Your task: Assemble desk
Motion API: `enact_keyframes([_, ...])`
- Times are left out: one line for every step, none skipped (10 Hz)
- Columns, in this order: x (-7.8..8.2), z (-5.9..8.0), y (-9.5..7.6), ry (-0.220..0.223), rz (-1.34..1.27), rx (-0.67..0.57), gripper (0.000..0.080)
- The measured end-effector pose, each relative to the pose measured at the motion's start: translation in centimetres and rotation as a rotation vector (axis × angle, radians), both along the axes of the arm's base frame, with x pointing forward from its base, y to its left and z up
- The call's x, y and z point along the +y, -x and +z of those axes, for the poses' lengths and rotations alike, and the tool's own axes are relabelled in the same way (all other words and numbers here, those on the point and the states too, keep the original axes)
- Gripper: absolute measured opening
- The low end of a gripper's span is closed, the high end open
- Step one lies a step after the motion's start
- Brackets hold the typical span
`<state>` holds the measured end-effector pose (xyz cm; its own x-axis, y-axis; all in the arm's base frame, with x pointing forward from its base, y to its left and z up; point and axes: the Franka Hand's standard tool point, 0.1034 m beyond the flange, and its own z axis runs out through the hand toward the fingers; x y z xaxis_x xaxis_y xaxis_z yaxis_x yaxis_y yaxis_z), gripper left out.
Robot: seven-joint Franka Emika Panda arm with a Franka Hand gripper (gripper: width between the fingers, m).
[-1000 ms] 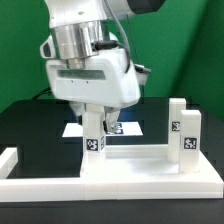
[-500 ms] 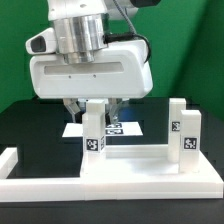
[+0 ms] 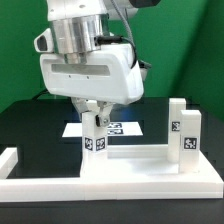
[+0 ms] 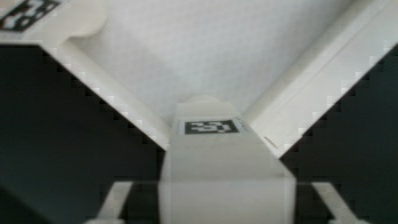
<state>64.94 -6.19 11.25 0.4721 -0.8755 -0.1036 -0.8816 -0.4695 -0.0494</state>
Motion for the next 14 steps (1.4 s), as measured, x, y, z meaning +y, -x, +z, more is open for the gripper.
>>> enact_keyframes([0.10, 0.02, -0.12, -0.007, -0.181, 0.017, 0.0292])
enact_keyframes([0.20, 0.11, -0.27, -0.024, -0.351, 0.032, 0.0292])
enact_keyframes([0.14, 0.22, -0.39, -0.042, -0.493, 0.039, 0.0291])
enact_keyframes([0.06, 0.25, -0.36, -0.045, -0.609, 0.031, 0.0291])
enact_keyframes([0.06, 0.43, -0.33, -0.050, -0.704, 0.030, 0.0292])
enact_keyframes([-0.11, 0.48, -0.12, -0.056, -0.766, 0.040, 0.0292])
enact_keyframes([-0.31, 0.28, 0.09, -0.053, -0.796, 0.048, 0.0294])
enact_keyframes([-0.41, 0.15, 0.16, -0.050, -0.837, 0.055, 0.0295])
enact_keyframes([-0.46, 0.12, 0.23, -0.043, -0.857, 0.058, 0.0295])
enact_keyframes([-0.47, 0.07, 0.26, -0.042, -0.863, 0.059, 0.0295])
enact_keyframes([-0.46, 0.01, 0.26, -0.042, -0.859, 0.059, 0.0404])
enact_keyframes([-0.45, -0.01, 0.26, -0.042, -0.859, 0.059, 0.0542])
enact_keyframes([-0.40, 0.00, 0.25, -0.042, -0.858, 0.059, 0.0616])
enact_keyframes([0.10, 0.55, 0.08, -0.046, -0.849, 0.054, 0.0616])
